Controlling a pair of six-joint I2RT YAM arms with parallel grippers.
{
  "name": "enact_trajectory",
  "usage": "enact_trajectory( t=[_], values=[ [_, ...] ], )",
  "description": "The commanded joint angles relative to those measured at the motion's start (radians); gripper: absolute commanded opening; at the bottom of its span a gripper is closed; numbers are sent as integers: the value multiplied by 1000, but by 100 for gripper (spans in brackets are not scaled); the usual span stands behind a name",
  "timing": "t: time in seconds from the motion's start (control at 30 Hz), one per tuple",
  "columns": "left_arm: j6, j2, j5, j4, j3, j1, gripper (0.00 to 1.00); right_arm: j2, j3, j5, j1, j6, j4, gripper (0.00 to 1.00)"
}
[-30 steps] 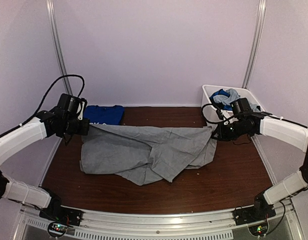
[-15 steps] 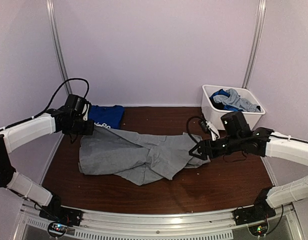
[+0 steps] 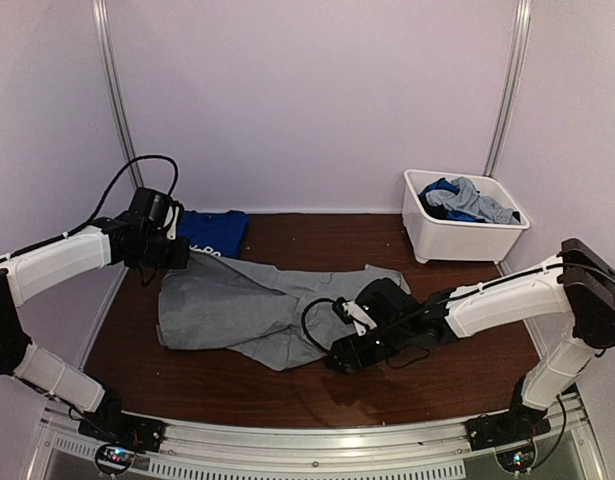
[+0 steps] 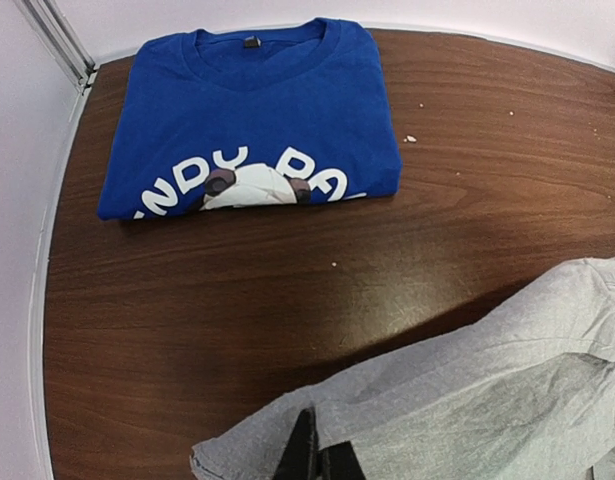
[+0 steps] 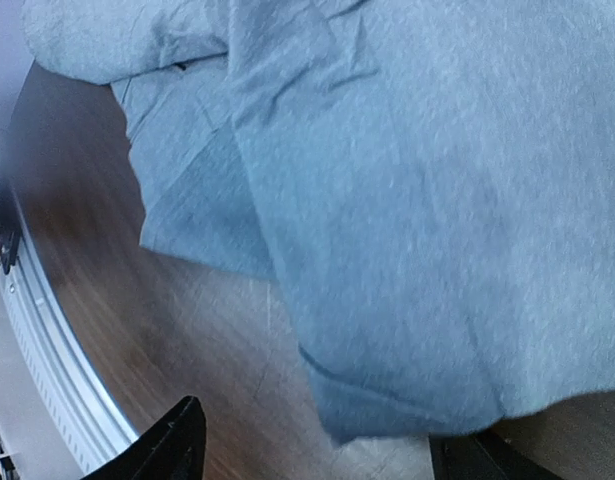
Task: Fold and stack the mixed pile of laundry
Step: Pick up the crumpled shirt from the center of the board, then flatten out the crumpled shirt at the center of the board.
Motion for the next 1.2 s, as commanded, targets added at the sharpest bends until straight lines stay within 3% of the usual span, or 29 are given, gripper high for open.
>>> enact_trajectory(
  t=[0.0,0.07,0.13,0.23,0.27,0.3,0.53,0.63,0.8,1.17],
  values=[
    [-13,-10,25,52,27,4,0,93,72,142,6,26,68,77],
    [-13,-6,28,54,28,4,0,130,98,182,9,22,77,73],
    [-13,-3,30,53,27,4,0,146,121,208,8,16,81,63],
    [-10,-2,32,50,30,4,0,134,170,198,8,-3,45,12],
    [-9,-4,30,47,31,4,0,111,187,179,9,-9,20,3],
    [-9,-7,29,45,32,4,0,72,197,154,13,-13,11,0],
    [-7,-53,22,34,13,4,0,-290,296,55,50,-78,-85,0],
    [-6,-94,20,25,17,4,0,-387,405,112,47,-129,-190,0],
    [15,-154,35,-3,94,4,0,-444,599,280,17,-249,-380,0],
    [127,-263,115,-93,410,4,0,-432,983,451,-72,-446,-549,0]
  ],
)
